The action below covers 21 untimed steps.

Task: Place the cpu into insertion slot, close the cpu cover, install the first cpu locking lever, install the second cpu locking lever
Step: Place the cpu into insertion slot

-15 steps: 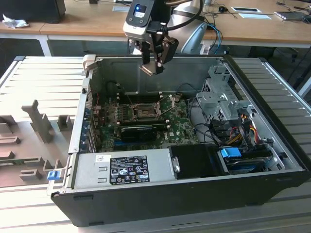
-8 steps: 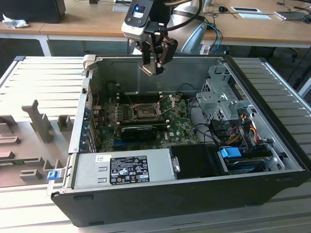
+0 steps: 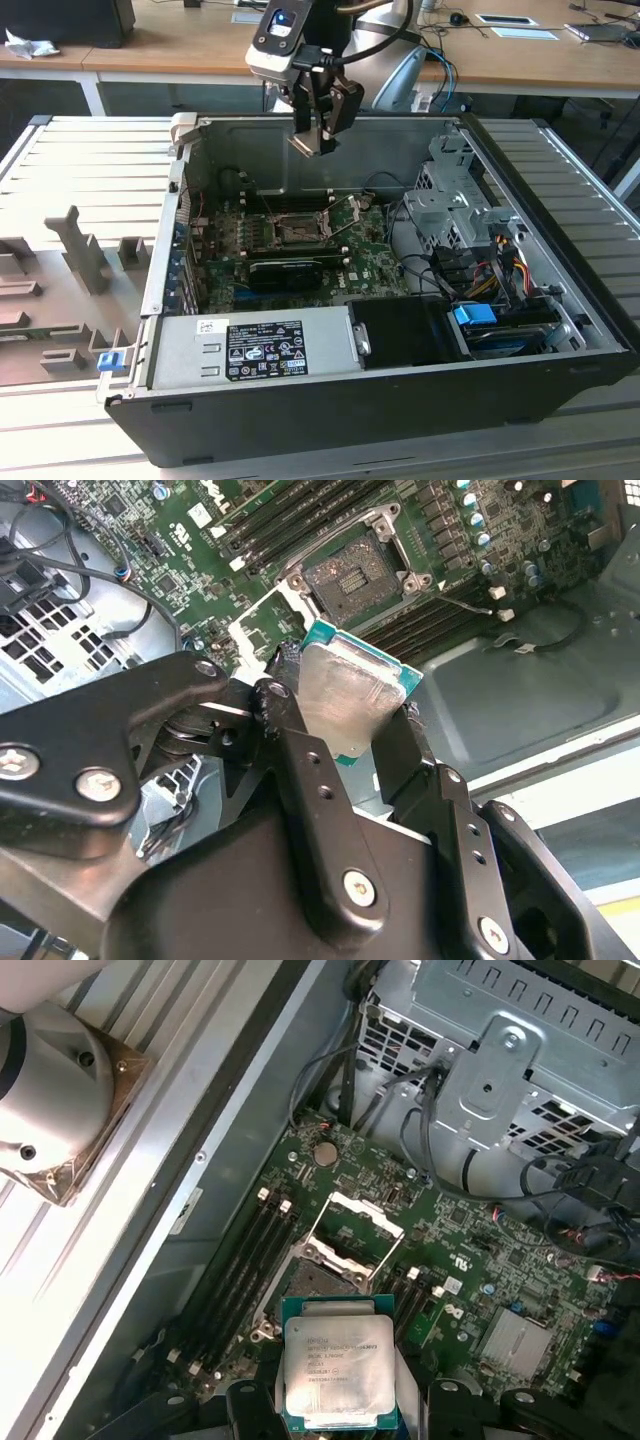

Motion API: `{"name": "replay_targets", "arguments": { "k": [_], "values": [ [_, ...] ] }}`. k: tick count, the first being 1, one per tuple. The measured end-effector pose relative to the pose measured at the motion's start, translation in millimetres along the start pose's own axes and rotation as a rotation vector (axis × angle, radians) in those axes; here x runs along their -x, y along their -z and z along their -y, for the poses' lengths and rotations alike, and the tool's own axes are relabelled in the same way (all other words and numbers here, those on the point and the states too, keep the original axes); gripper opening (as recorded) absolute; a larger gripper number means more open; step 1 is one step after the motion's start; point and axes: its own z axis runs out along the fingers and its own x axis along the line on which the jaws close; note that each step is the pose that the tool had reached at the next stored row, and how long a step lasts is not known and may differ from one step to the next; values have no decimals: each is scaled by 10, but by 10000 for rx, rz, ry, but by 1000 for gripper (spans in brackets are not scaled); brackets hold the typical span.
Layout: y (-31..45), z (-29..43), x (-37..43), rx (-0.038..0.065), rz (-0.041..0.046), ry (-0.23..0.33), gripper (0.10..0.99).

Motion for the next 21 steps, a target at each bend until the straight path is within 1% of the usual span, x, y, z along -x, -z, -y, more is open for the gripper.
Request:
{"name": "replay_targets", "arguments": {
  "k": [9, 15, 21],
  "values": [
    [-4, 0, 0, 8, 37, -421, 533],
    [-9, 1, 0, 15, 74, -842, 533],
    [-13, 1, 0, 21, 99, -1125, 533]
  ]
}}
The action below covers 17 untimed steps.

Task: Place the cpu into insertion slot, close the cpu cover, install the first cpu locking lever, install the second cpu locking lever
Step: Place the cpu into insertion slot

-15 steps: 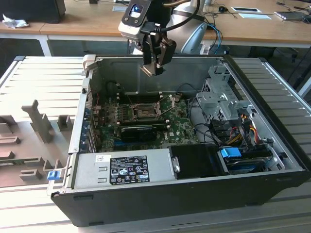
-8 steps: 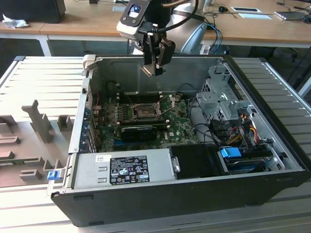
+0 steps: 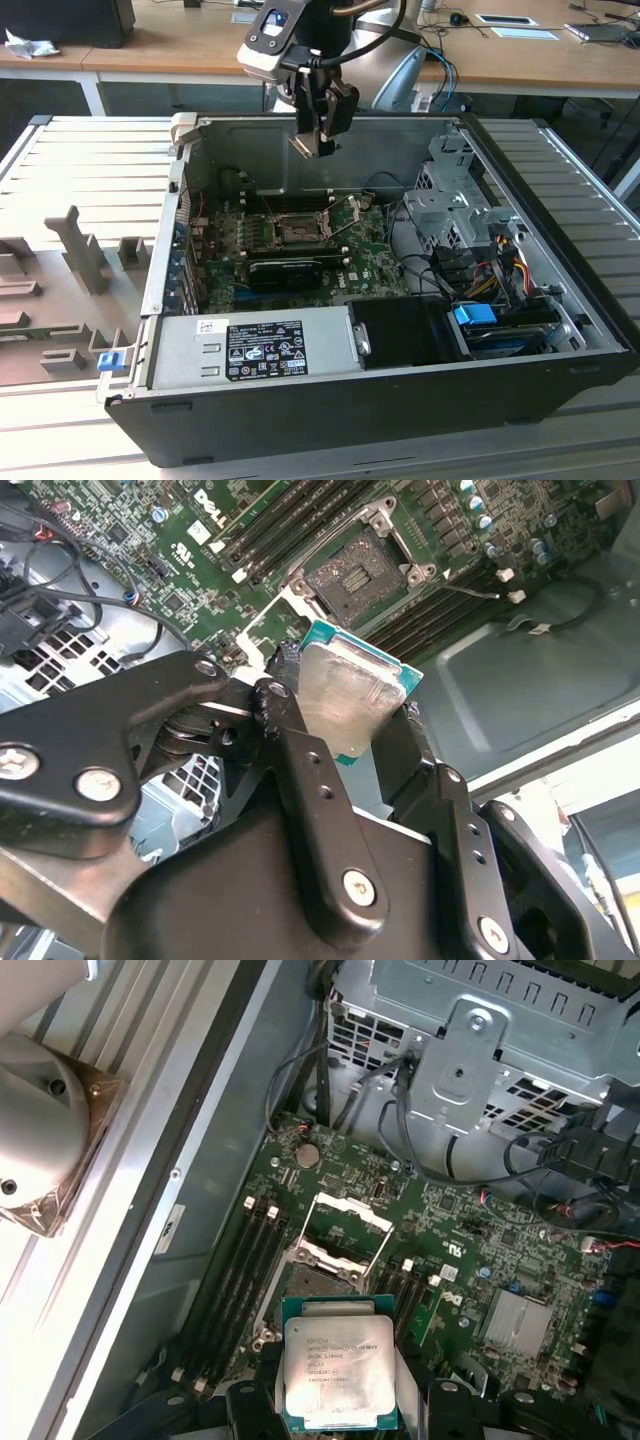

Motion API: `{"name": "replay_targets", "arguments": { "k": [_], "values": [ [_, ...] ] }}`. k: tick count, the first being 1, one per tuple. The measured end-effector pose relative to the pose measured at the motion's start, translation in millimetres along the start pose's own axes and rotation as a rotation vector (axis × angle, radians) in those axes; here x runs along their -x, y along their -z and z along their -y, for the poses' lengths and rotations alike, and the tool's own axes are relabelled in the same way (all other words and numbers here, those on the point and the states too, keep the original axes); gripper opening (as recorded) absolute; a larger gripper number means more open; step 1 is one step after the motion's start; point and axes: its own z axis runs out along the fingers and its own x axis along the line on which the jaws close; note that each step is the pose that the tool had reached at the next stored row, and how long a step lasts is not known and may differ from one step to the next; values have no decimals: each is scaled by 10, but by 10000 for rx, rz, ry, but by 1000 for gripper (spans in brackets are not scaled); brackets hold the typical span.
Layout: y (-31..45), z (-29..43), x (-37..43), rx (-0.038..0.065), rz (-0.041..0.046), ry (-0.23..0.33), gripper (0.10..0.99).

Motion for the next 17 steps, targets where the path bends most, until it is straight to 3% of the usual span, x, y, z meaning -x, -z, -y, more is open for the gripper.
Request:
{"name": "replay_targets", "arguments": {
  "k": [17],
  "values": [
    [-43, 11, -2, 23, 116, -1304, 533]
  ]
}}
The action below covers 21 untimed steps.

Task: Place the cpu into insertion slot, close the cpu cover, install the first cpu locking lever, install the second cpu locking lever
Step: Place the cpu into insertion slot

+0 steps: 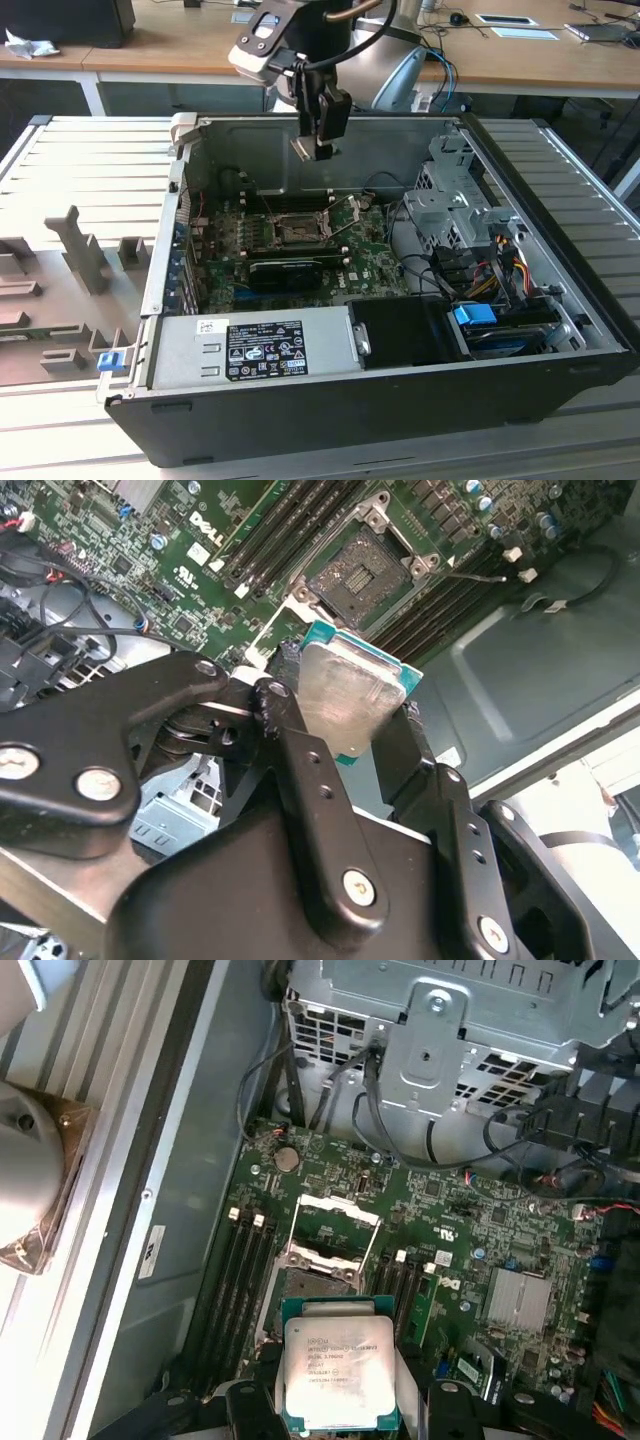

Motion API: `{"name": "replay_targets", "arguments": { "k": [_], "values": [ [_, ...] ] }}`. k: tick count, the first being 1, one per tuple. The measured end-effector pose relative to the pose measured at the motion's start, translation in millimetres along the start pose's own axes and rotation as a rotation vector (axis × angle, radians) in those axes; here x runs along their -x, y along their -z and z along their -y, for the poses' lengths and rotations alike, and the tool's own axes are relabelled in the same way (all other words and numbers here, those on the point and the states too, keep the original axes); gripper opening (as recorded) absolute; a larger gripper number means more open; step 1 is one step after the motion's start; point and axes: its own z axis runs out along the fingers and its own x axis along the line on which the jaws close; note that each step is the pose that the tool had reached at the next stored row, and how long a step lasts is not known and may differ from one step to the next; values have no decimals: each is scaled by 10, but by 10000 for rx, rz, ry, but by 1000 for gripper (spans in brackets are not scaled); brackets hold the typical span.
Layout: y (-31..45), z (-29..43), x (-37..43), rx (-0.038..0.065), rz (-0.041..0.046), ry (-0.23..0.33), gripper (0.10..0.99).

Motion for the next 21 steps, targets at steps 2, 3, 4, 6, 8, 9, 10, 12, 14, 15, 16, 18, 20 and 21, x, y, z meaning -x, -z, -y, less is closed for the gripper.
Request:
{"name": "replay_targets", "arguments": {
  "k": [2, 3, 4, 6, 8, 9, 10, 12, 14, 15, 16, 18, 20, 21],
  "values": [
    [-5, 0, 0, 3, 8, -103, 533],
    [-9, 1, 0, 4, 17, -201, 533],
    [-12, 1, 0, 6, 27, -315, 533],
    [-17, 2, 0, 11, 43, -509, 533],
    [-24, 2, 0, 15, 67, -773, 533],
    [-27, 3, 0, 18, 81, -929, 533],
    [-29, 3, 0, 20, 90, -1026, 533],
    [-33, 3, 0, 24, 110, -1258, 533],
    [-36, 3, 0, 28, 133, -1520, 533],
    [-38, 3, 0, 30, 140, -1599, 533],
    [-39, 4, 0, 31, 148, -1682, 533],
    [-43, 4, 0, 36, 169, -1919, 533],
    [-46, 4, 0, 39, 186, -2112, 533],
    [-48, 4, 0, 42, 192, -2198, 533]
  ]
}}
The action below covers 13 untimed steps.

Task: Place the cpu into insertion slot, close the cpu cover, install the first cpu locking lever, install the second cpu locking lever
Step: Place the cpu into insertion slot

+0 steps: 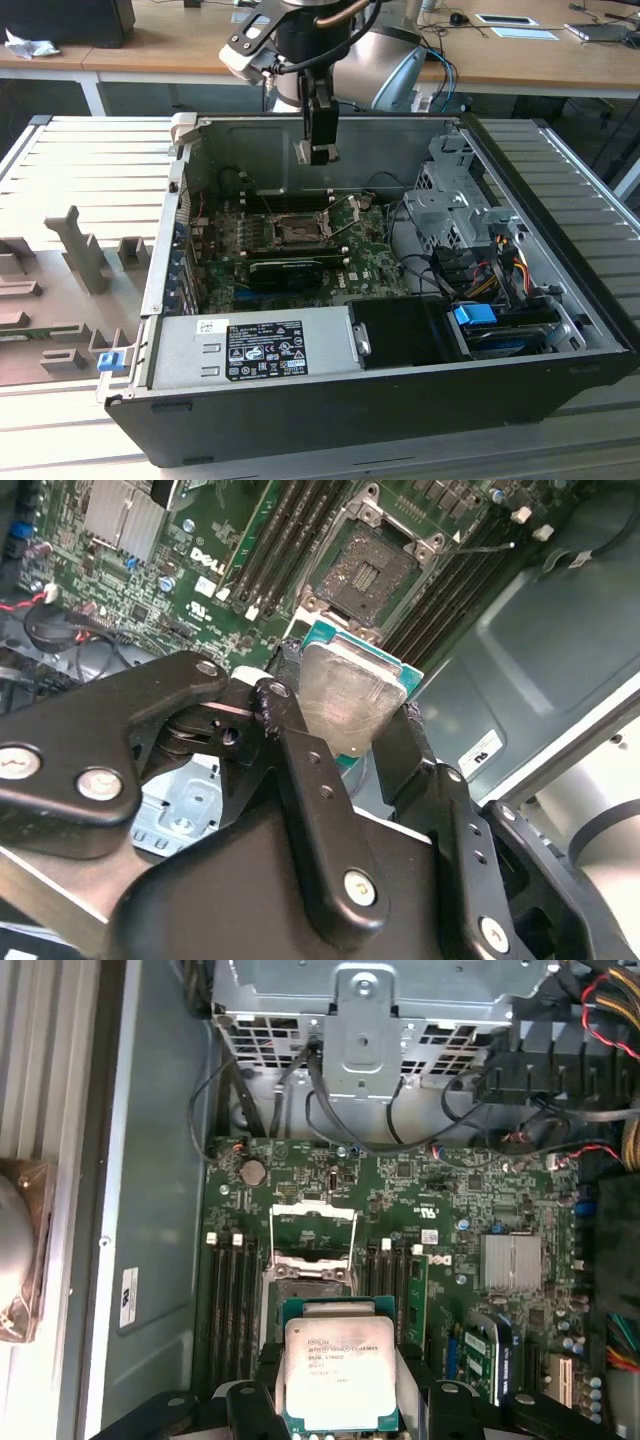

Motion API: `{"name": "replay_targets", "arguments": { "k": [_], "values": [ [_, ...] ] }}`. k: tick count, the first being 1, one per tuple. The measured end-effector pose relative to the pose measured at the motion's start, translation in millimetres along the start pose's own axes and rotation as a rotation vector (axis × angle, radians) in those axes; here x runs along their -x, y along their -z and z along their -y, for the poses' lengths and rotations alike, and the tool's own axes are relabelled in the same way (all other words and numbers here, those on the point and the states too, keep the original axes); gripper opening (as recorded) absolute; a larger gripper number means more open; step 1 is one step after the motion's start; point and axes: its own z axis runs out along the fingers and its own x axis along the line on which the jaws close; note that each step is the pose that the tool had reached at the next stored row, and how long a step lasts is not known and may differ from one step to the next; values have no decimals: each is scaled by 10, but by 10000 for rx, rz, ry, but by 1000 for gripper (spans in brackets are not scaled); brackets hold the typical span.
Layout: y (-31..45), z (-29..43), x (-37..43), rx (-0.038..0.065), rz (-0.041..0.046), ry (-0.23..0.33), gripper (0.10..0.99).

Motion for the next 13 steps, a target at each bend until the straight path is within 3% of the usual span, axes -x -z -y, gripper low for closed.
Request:
{"name": "replay_targets", "arguments": {
  "k": [13],
  "values": [
    [-92, 8, 2, 26, 126, -1426, 533]
  ]
}}
